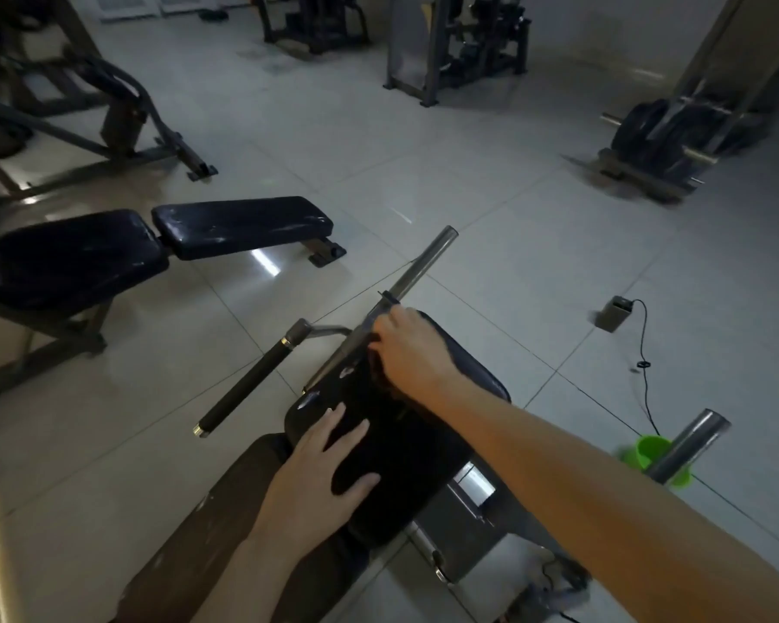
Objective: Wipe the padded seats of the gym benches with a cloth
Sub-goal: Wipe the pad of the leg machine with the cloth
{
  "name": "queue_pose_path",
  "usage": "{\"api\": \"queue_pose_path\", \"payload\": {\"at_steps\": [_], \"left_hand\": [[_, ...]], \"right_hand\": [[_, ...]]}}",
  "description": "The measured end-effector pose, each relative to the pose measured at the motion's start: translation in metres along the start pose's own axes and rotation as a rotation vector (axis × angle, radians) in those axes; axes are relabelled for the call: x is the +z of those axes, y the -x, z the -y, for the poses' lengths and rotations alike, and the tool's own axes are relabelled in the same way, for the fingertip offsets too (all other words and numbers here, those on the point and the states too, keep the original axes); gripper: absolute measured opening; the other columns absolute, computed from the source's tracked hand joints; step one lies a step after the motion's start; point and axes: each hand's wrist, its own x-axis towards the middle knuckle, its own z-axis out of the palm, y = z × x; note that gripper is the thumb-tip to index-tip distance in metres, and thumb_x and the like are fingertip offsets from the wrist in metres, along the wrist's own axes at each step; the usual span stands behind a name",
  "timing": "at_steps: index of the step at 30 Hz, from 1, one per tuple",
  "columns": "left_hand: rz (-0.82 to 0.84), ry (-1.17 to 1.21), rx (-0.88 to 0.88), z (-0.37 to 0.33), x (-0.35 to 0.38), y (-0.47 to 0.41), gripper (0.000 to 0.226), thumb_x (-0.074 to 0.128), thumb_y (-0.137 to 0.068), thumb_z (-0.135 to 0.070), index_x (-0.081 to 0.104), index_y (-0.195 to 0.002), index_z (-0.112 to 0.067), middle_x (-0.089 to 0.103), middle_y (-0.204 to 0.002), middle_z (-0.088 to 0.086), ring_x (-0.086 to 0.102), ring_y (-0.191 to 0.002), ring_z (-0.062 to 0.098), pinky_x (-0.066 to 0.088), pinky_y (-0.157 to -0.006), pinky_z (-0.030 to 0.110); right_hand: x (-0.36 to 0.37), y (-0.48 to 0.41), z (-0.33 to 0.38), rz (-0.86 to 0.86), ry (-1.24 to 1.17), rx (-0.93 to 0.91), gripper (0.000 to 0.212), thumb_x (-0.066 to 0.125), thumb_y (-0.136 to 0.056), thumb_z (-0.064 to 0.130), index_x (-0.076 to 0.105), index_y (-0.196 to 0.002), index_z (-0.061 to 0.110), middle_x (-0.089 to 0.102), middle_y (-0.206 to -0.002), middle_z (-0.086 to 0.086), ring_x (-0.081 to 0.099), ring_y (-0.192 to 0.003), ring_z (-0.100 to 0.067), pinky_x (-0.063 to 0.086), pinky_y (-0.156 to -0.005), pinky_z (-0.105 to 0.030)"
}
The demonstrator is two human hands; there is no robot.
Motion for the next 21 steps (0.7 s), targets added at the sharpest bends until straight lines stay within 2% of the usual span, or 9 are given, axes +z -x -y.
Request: {"api": "queue_pose_path", "payload": {"at_steps": [2,6,8,10,13,16,18,21], "left_hand": [[0.03,-0.012,-0.028,-0.004,-0.002,-0.001,0.063,0.053,-0.091,-0.059,0.022,-0.146,-0.054,-0.008,-0.153,-0.031,-0.009,-0.142,-0.007,0.01,-0.108,0.017],[0.051,-0.004,-0.052,-0.01,-0.002,-0.001,0.066,0.053,-0.094,-0.054,0.019,-0.15,-0.049,-0.01,-0.156,-0.026,-0.008,-0.145,-0.003,0.01,-0.109,0.017],[0.047,-0.008,-0.063,-0.012,-0.002,0.0,0.067,0.053,-0.094,-0.054,0.019,-0.151,-0.048,-0.011,-0.156,-0.025,-0.009,-0.146,-0.001,0.01,-0.112,0.019],[0.054,0.003,-0.078,-0.013,-0.003,0.001,0.068,0.054,-0.094,-0.053,0.018,-0.151,-0.047,-0.01,-0.159,-0.022,-0.01,-0.147,0.001,0.014,-0.117,0.023],[0.05,0.011,-0.085,-0.014,-0.002,0.002,0.067,0.053,-0.096,-0.048,0.017,-0.153,-0.044,-0.01,-0.162,-0.018,-0.012,-0.147,0.001,0.017,-0.117,0.022],[0.038,0.016,-0.087,-0.013,0.003,0.001,0.067,0.052,-0.098,-0.044,0.014,-0.153,-0.043,-0.013,-0.161,-0.018,-0.015,-0.145,0.0,0.02,-0.116,0.021],[0.035,0.018,-0.084,-0.009,0.004,0.001,0.067,0.052,-0.098,-0.043,0.013,-0.153,-0.044,-0.014,-0.161,-0.018,-0.016,-0.144,0.0,0.019,-0.117,0.02],[0.04,0.006,-0.08,-0.004,0.007,-0.002,0.068,0.052,-0.097,-0.046,0.012,-0.153,-0.044,-0.015,-0.161,-0.017,-0.017,-0.143,-0.001,0.017,-0.116,0.018]], "right_hand": [[-0.007,-0.005,-0.015,-0.019,-0.011,0.081,0.025,0.047,-0.102,0.028,0.055,-0.12,0.012,0.051,-0.116,-0.004,0.049,-0.102,-0.017,0.047,-0.09,-0.034],[-0.017,-0.006,-0.019,0.171,0.029,-0.06,0.028,0.049,-0.102,0.028,0.051,-0.124,0.011,0.049,-0.123,-0.007,0.05,-0.111,-0.022,0.047,-0.093,-0.034],[-0.022,-0.006,-0.022,0.253,0.034,-0.065,0.029,0.048,-0.103,0.028,0.049,-0.126,0.011,0.047,-0.125,-0.005,0.048,-0.113,-0.02,0.045,-0.094,-0.033],[-0.019,-0.004,-0.022,0.244,0.034,-0.049,0.028,0.048,-0.103,0.029,0.049,-0.124,0.012,0.047,-0.124,-0.005,0.048,-0.112,-0.019,0.044,-0.094,-0.031],[-0.006,0.004,-0.011,0.112,-0.02,0.032,0.024,0.048,-0.103,0.027,0.053,-0.121,0.013,0.05,-0.119,-0.004,0.049,-0.106,-0.016,0.044,-0.092,-0.027],[0.004,0.002,0.001,-0.003,-0.01,0.114,0.02,0.047,-0.102,0.027,0.054,-0.115,0.012,0.051,-0.113,-0.004,0.05,-0.1,-0.015,0.048,-0.089,-0.03],[0.006,-0.003,0.007,0.025,0.01,0.108,0.022,0.045,-0.103,0.027,0.052,-0.117,0.012,0.051,-0.114,-0.005,0.05,-0.099,-0.016,0.049,-0.089,-0.032],[-0.005,-0.012,0.0,0.199,0.034,0.022,0.027,0.044,-0.104,0.029,0.049,-0.122,0.01,0.048,-0.117,-0.008,0.049,-0.102,-0.02,0.048,-0.09,-0.035]]}}
